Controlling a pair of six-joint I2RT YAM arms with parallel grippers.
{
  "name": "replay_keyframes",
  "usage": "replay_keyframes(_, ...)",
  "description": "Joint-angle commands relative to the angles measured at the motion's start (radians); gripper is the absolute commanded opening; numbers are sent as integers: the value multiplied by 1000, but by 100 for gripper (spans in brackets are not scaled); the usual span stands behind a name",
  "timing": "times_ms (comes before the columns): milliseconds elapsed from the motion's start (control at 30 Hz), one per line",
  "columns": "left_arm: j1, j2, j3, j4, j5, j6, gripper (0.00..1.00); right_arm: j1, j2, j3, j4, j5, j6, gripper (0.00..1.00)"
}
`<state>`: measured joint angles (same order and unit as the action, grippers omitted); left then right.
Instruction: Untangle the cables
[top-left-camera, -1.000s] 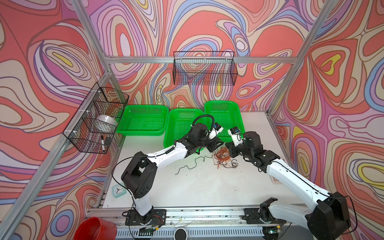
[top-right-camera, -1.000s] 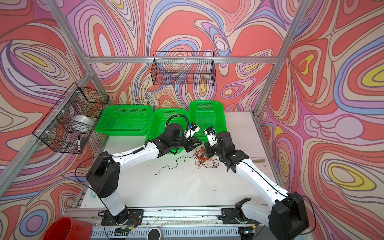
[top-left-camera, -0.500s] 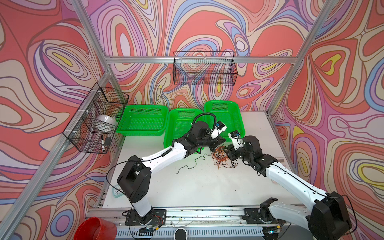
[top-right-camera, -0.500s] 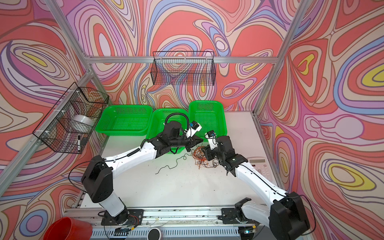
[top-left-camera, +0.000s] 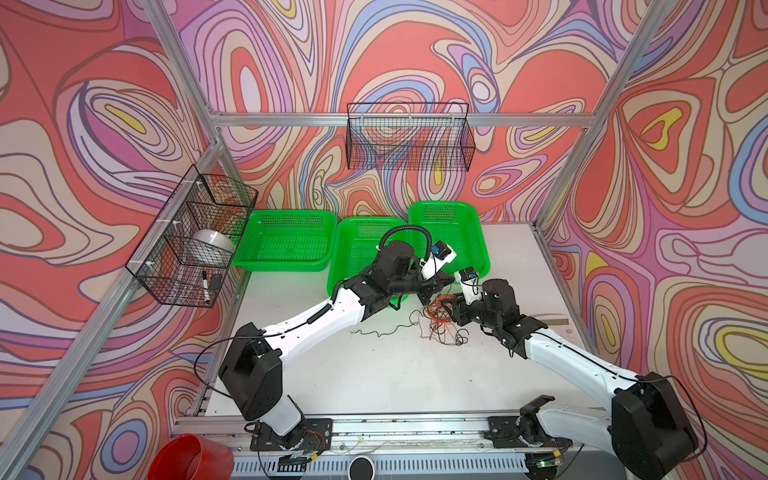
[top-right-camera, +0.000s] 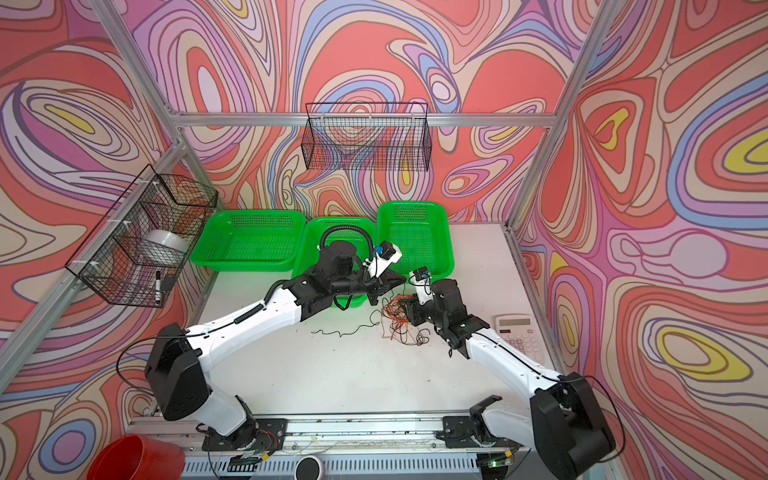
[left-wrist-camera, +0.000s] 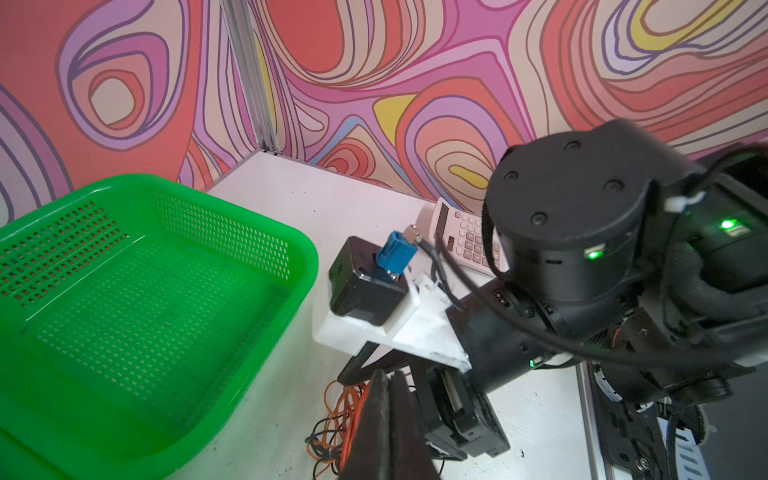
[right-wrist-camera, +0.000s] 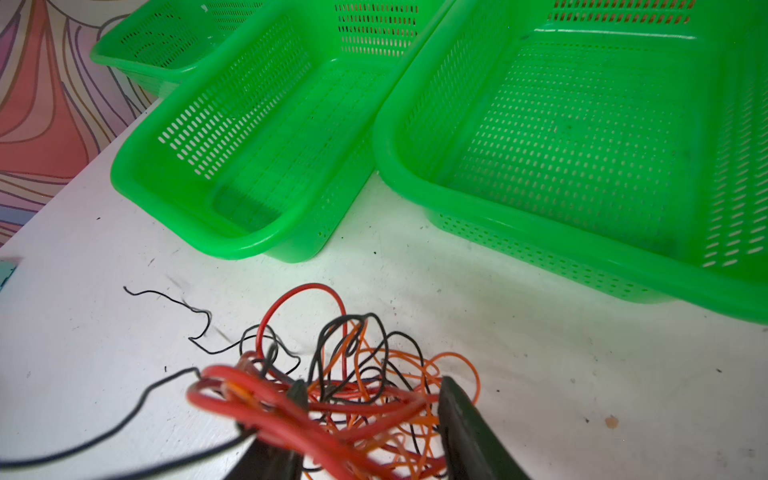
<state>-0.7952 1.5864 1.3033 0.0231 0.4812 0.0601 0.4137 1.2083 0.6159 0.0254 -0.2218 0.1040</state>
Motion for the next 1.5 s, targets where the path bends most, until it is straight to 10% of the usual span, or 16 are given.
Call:
replay_keyframes(0, -12, -41, 44, -6, 5, 20, 0, 3, 27, -17, 57, -27, 15, 38)
replay_keyframes(200, -16, -69, 85, -11, 3, 17, 0, 3, 62, -39, 110, -31, 57, 1)
replay_keyframes(833, 6, -136, 266, -70, -95, 75, 0, 2, 190, -56, 116, 9, 142, 0)
replay_keyframes(1467, 33, -179, 228, -156, -191, 147, 0, 3, 146, 175, -279, 244, 131, 0)
